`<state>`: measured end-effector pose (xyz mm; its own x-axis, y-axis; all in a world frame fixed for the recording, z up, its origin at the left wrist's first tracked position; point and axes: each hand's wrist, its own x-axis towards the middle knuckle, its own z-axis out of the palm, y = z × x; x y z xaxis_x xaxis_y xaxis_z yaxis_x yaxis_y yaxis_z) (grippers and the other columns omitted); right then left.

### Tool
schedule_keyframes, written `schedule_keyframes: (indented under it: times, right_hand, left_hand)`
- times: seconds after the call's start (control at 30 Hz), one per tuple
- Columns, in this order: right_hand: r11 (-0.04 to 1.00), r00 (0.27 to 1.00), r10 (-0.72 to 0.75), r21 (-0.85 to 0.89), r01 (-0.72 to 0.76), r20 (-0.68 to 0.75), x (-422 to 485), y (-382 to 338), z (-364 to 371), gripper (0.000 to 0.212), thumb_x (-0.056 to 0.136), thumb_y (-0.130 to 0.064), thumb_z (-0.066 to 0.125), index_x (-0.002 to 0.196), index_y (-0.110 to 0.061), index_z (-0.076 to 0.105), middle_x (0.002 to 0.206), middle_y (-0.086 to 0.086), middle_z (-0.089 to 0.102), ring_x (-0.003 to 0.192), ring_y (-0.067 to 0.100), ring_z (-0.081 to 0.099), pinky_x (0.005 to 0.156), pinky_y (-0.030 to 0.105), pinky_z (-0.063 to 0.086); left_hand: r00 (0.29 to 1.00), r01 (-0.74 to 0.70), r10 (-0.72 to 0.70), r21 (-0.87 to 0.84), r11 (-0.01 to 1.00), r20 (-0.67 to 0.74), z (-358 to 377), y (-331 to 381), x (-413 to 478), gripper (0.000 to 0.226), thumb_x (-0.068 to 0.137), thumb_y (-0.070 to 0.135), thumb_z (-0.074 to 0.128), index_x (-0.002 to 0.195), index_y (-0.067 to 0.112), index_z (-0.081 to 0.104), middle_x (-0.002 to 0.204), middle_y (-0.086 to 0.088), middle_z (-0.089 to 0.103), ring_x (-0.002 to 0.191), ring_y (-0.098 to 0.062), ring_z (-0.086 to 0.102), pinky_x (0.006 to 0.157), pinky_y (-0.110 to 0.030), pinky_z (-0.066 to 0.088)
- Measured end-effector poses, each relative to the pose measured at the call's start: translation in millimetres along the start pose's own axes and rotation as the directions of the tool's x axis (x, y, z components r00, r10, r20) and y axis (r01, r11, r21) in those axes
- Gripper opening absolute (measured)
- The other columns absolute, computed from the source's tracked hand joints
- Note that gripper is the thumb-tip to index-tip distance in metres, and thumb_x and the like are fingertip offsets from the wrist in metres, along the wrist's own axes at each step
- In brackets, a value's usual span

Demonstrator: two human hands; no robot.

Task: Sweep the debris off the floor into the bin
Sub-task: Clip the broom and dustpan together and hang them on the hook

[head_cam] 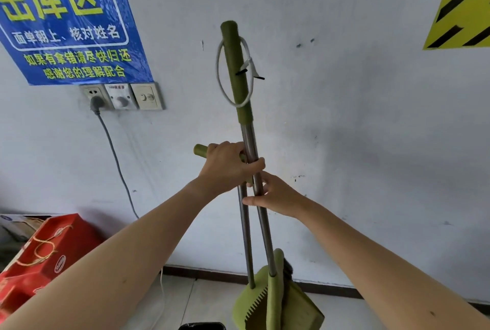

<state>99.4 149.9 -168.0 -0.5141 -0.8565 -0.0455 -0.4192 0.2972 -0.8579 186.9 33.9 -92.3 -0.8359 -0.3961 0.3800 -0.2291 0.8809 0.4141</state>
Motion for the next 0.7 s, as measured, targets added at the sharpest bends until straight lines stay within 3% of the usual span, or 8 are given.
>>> schedule_keyframes:
  times: [0.1,0.17,0.27,0.37,0.57,0.7]
  right_hand:
    - [0.986,0.985,0.031,0.157,-0.058,0.167,1,-3,-6,0.03,0.083,-0.038,0.07,0.11,-0.031,0.061,0.1,-0.009,0.064,0.102,0.007,0.058,0.104,0.033,0.041]
    - [0.954,0.976,-0.028,0.298,-0.039,0.217,0,-2,-9,0.019,0.087,-0.028,0.068,0.105,-0.025,0.064,0.106,-0.007,0.066,0.111,0.009,0.057,0.109,0.031,0.035]
    - [0.946,0.991,-0.058,0.323,0.015,0.124,-1,-1,-8,0.01,0.079,-0.019,0.066,0.083,-0.017,0.057,0.083,0.004,0.054,0.085,0.017,0.051,0.093,0.033,0.04]
    - [0.95,0.999,-0.039,0.31,0.037,-0.001,0,2,-6,0.011,0.079,-0.013,0.06,0.073,-0.015,0.051,0.074,0.007,0.049,0.073,0.015,0.051,0.079,0.032,0.043]
    - [0.952,0.998,0.0,0.306,0.02,-0.068,-3,14,-6,0.016,0.084,-0.012,0.055,0.068,-0.016,0.055,0.066,0.005,0.055,0.065,0.014,0.053,0.072,0.03,0.048]
    - [0.961,0.997,0.021,0.275,0.002,-0.08,-8,24,-7,0.015,0.085,-0.016,0.055,0.07,-0.015,0.054,0.061,0.0,0.052,0.064,0.011,0.055,0.075,0.028,0.049]
  left_hand:
    - [0.998,-0.063,0.063,-0.016,0.998,0.009,0,17,1,0.047,0.076,0.046,0.065,0.049,0.021,0.035,0.045,0.006,0.043,0.056,-0.016,0.048,0.081,-0.033,0.035]
    - [0.996,-0.08,0.082,-0.041,0.996,0.04,-1,20,4,0.049,0.075,0.046,0.065,0.049,0.019,0.034,0.045,0.004,0.04,0.058,-0.017,0.048,0.076,-0.032,0.036]
    - [0.992,-0.067,0.078,-0.119,0.991,0.094,2,15,13,0.047,0.07,0.051,0.062,0.057,0.011,0.041,0.056,-0.005,0.048,0.068,-0.021,0.05,0.066,-0.032,0.04]
    - [0.985,-0.084,0.104,-0.147,0.986,0.135,7,17,19,0.049,0.071,0.056,0.059,0.071,0.007,0.05,0.07,-0.012,0.057,0.072,-0.024,0.055,0.066,-0.037,0.047]
    - [0.978,-0.042,0.075,-0.164,0.986,0.197,17,20,19,0.044,0.073,0.057,0.059,0.066,0.018,0.04,0.064,0.0,0.046,0.066,-0.016,0.044,0.062,-0.029,0.038]
    - [0.972,-0.015,0.058,-0.186,0.982,0.227,26,23,17,0.048,0.074,0.055,0.061,0.071,0.01,0.045,0.066,-0.001,0.046,0.064,-0.015,0.042,0.061,-0.034,0.041]
